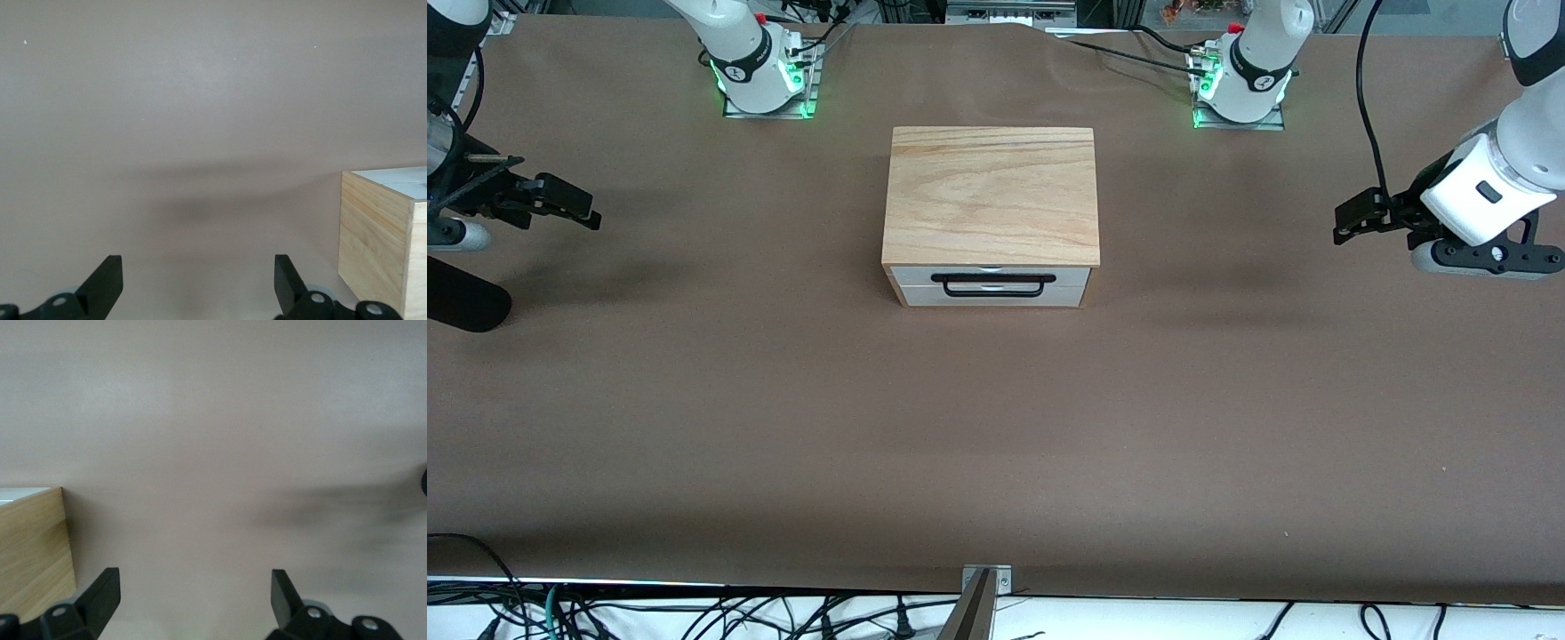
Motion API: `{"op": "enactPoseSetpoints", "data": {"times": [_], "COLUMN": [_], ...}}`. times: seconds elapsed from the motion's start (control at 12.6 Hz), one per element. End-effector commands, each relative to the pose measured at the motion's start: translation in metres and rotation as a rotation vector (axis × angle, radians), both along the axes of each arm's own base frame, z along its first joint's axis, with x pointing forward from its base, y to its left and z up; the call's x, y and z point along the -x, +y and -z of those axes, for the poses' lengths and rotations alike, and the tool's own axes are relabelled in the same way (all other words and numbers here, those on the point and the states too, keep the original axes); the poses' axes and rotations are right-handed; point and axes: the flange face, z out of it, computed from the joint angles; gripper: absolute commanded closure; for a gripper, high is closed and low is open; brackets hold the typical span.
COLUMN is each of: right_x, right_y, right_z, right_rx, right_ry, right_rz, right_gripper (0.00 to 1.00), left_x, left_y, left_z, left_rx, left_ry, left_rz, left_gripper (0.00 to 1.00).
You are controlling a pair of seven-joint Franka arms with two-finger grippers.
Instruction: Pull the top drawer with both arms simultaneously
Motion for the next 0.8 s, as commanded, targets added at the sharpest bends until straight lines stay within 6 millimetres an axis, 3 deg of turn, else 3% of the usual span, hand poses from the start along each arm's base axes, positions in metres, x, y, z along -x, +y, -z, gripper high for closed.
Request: {"op": "enactPoseSetpoints", "data": {"times": [0.0, 0.72], "right_x": [-0.0016, -0.0017], "right_y": [0.0006, 0.0032], "right_z": [-0.0062, -0.0057], "right_rx": [-0.012, -0.012], "right_ry": [-0.007, -0.003], "right_rz": [0.005, -0.012], "right_gripper": [0.0, 0.0], "left_x": [0.0003, -0.0001], "left_y": [-0.0013, -0.0005], "left_z": [-0.0035, -0.0026], "left_rx": [-0.002, -0.001], "left_ry": [-0.009, -0.008], "left_rz": [-0.005, -0.003], "left_gripper": [0.0, 0.0]}}
